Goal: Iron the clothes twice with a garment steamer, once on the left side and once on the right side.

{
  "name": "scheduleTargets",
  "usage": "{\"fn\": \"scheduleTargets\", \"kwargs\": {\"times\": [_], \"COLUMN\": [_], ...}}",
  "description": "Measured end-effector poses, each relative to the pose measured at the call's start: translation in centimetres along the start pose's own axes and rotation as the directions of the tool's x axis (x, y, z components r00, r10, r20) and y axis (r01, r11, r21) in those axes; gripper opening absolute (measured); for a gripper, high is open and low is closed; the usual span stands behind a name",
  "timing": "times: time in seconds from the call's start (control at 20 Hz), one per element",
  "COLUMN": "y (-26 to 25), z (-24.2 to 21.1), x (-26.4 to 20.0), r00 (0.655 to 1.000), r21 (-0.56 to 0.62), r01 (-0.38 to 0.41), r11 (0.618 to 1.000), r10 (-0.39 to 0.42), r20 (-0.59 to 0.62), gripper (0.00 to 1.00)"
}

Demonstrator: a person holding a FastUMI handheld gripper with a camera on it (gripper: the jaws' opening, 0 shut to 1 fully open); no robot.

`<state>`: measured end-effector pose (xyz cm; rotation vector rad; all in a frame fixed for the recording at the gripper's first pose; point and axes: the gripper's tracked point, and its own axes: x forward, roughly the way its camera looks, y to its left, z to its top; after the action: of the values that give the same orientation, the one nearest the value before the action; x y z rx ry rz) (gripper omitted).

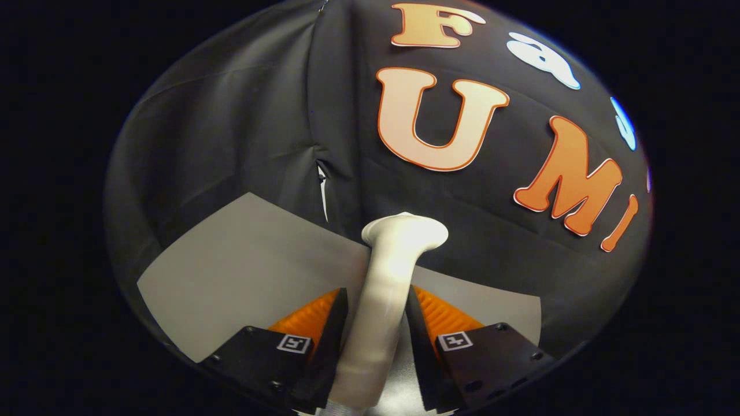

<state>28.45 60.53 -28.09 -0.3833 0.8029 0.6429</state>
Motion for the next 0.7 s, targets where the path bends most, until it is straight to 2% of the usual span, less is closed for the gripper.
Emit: {"fn": "scheduleTargets", "kwargs": {"times": [0.2, 0.5, 0.7], "y": [-1.8, -1.3, -0.7], "z": [0.0, 0.4, 2.3], "x": [-0.7, -2.3, -6.6], "r00": [0.999, 0.995, 0.969], "r21": [0.045, 0.006, -0.061], "r01": [0.019, 0.023, 0.062], "r11": [0.999, 1.000, 0.996], "r10": [-0.020, -0.024, -0.046], "r20": [0.029, 0.099, 0.244], "gripper": [0.45, 0.42, 0.42]}}
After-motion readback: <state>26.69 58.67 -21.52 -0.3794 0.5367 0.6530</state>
